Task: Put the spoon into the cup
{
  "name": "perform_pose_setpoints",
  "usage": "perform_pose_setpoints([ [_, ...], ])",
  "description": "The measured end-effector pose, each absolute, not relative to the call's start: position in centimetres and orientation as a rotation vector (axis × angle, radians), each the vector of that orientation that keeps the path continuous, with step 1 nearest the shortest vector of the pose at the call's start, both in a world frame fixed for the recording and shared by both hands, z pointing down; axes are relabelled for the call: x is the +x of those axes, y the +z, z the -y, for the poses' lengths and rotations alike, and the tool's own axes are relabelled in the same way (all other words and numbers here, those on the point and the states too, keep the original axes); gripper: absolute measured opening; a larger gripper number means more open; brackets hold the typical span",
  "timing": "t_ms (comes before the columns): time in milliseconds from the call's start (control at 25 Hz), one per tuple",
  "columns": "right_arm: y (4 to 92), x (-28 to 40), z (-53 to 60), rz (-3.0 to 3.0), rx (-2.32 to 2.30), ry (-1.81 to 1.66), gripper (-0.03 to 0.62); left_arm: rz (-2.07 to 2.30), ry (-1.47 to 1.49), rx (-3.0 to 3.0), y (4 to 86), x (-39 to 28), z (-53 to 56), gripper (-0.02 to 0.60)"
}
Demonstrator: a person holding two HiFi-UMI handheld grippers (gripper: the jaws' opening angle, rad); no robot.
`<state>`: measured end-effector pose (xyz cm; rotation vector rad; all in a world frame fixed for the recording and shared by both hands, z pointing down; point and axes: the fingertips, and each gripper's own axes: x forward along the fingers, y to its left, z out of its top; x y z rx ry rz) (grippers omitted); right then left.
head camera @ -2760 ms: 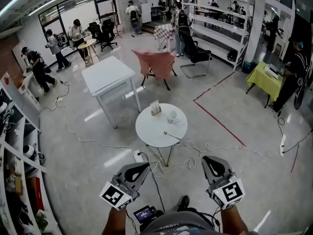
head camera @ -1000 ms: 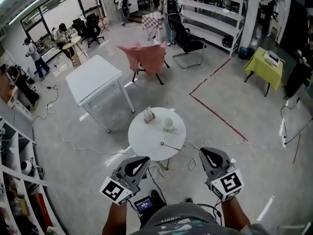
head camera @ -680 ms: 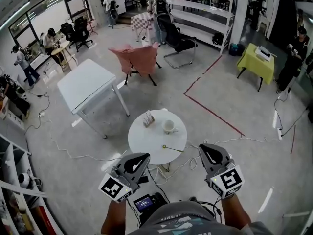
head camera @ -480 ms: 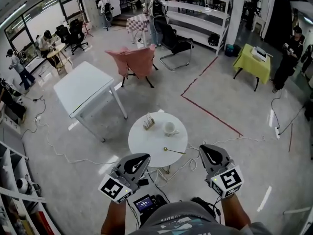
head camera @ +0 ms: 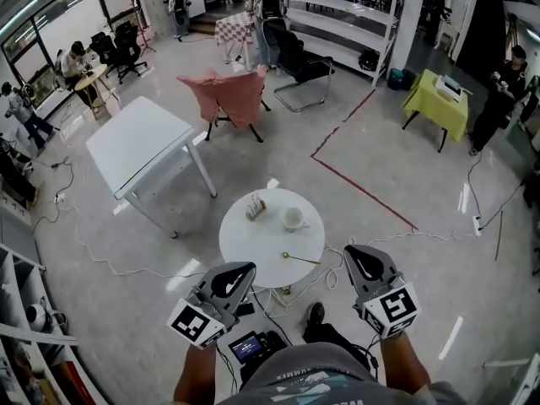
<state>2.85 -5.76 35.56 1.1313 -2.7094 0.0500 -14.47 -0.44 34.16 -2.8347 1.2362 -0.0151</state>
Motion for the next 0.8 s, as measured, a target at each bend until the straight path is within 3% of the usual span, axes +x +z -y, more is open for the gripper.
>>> perform_pose_setpoints([
  [800, 37.2, 2.8, 16.8, 2.831, 0.830, 0.127, 0.003, -1.540, -0.148, -2.699, 33.7, -12.7, 7.9, 0.000],
])
